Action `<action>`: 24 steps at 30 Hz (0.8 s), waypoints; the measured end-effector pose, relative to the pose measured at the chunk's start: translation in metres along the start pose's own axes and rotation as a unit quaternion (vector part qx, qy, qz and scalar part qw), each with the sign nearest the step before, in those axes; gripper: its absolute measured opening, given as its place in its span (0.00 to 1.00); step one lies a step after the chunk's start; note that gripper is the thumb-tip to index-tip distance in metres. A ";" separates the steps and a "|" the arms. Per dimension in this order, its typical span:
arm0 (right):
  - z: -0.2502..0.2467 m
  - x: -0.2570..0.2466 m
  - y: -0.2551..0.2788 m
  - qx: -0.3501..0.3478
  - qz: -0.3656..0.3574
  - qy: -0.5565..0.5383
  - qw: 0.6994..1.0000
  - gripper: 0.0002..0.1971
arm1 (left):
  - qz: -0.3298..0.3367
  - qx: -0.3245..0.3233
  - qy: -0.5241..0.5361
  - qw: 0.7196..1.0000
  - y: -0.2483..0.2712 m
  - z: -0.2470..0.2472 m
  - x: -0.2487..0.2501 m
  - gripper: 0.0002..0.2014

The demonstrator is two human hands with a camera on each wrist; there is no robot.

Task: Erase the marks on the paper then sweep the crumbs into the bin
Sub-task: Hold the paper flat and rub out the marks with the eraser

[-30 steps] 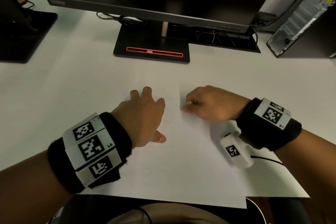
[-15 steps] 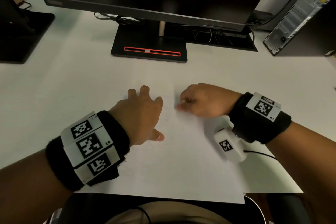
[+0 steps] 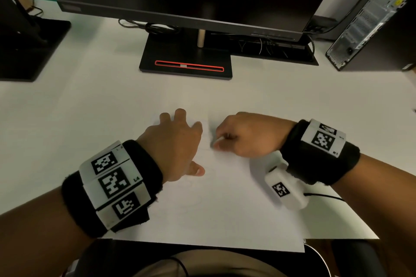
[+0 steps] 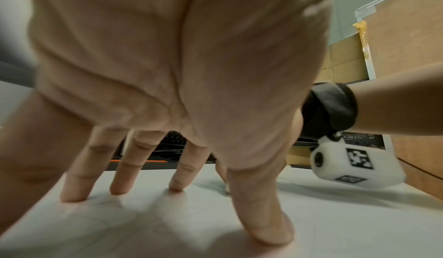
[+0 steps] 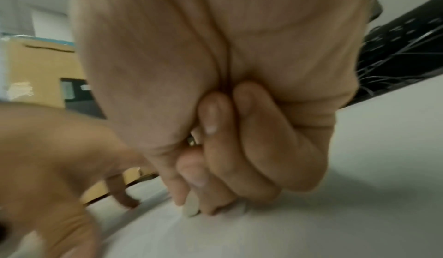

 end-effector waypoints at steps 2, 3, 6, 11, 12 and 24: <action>-0.008 0.016 -0.003 0.016 0.041 0.000 0.999 0.21 | 0.000 0.001 -0.002 1.000 0.001 0.001 0.000 0.43; -0.012 0.019 -0.004 0.028 0.052 0.001 0.998 0.21 | -0.001 0.003 -0.004 1.000 0.001 0.001 0.000 0.42; -0.003 0.001 -0.006 0.014 0.005 0.004 1.000 0.19 | -0.003 0.006 -0.005 1.000 0.002 0.002 0.000 0.42; -0.014 0.016 -0.007 0.023 0.051 0.009 0.998 0.21 | -0.001 0.016 -0.003 1.000 0.003 0.001 0.000 0.43; -0.014 0.015 -0.007 0.026 0.049 0.008 0.998 0.21 | -0.002 0.015 -0.003 1.000 0.004 0.002 0.000 0.42; -0.001 -0.009 -0.003 -0.003 0.013 -0.004 1.000 0.20 | -0.007 0.006 -0.018 1.000 0.005 0.003 -0.001 0.37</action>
Point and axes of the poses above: each hand's wrist, its own y-axis away from the middle knuckle, its own z-axis out of the palm, x = y × z, the point moved 8 cm from there along -y, towards the middle knuckle, and after that the axes turned 13 degrees about y, right-handed, at the moved point
